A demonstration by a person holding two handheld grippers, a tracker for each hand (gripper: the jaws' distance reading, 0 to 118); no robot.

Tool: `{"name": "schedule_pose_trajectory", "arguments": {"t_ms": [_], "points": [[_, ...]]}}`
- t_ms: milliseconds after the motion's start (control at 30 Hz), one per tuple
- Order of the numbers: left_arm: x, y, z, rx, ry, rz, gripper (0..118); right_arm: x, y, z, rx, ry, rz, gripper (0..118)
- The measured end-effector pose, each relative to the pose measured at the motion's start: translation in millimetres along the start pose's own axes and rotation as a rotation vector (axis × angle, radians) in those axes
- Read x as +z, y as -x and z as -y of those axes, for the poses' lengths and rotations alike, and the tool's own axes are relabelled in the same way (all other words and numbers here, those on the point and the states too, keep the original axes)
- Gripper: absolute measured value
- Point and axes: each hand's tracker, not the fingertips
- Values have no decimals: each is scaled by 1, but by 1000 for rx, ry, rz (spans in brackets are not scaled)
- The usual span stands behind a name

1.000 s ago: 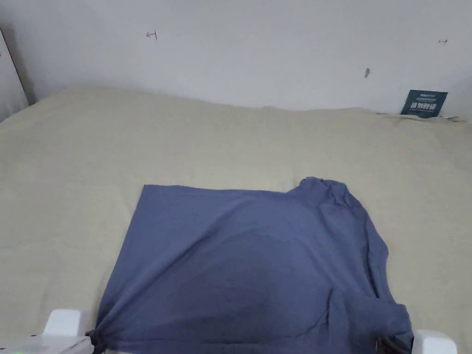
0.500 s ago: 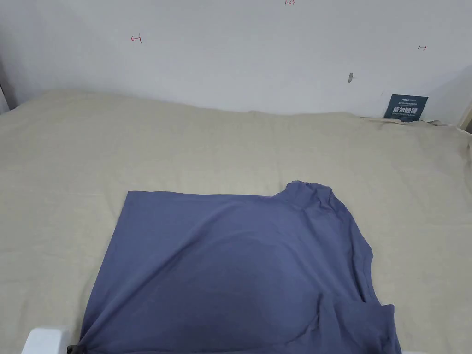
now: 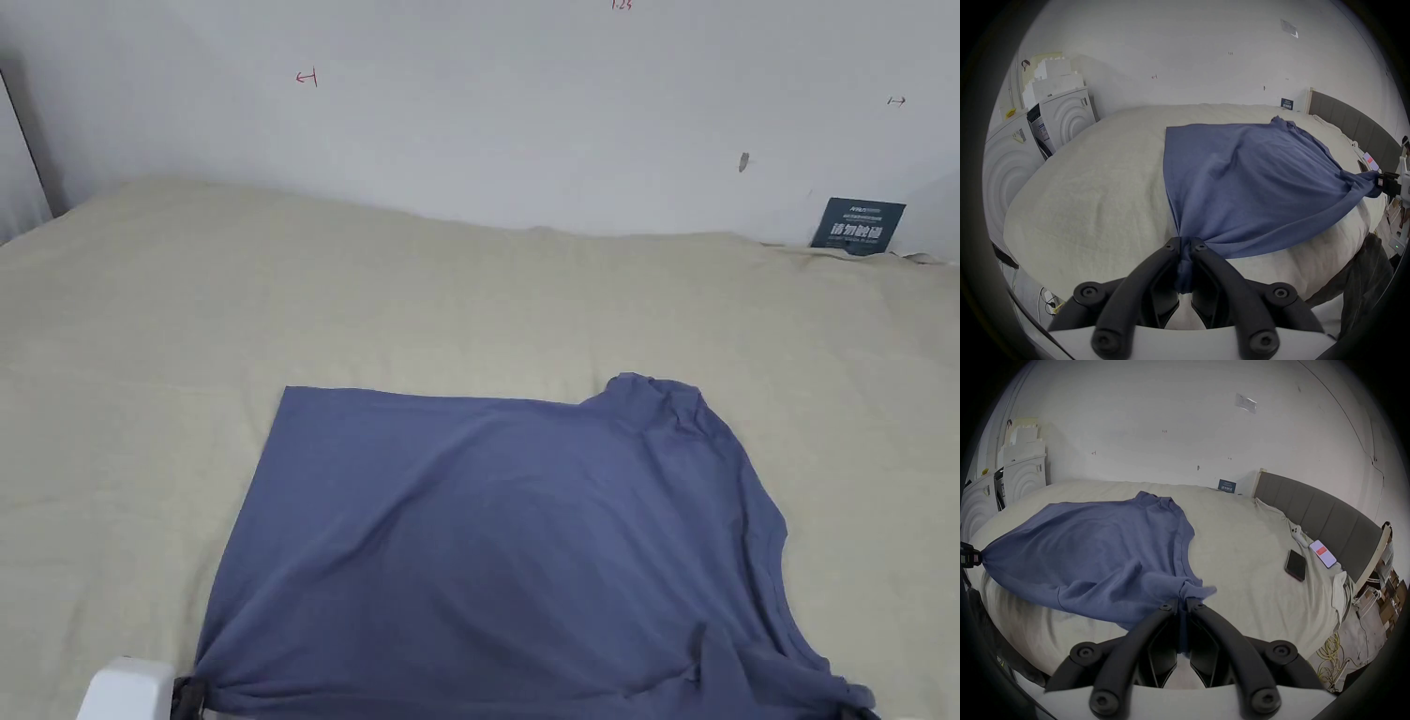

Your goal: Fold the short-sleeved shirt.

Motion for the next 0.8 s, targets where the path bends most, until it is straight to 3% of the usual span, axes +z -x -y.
{"name": "schedule_pose_trajectory", "arguments": {"t_ms": [333,800], "points": [[-19,6,-80,-20,-76,-11,4,-53,5,-79,63,-106,7,5],[-147,12,-164,29,178,90,4,-197,22,-121,107,35,-7,5]]}}
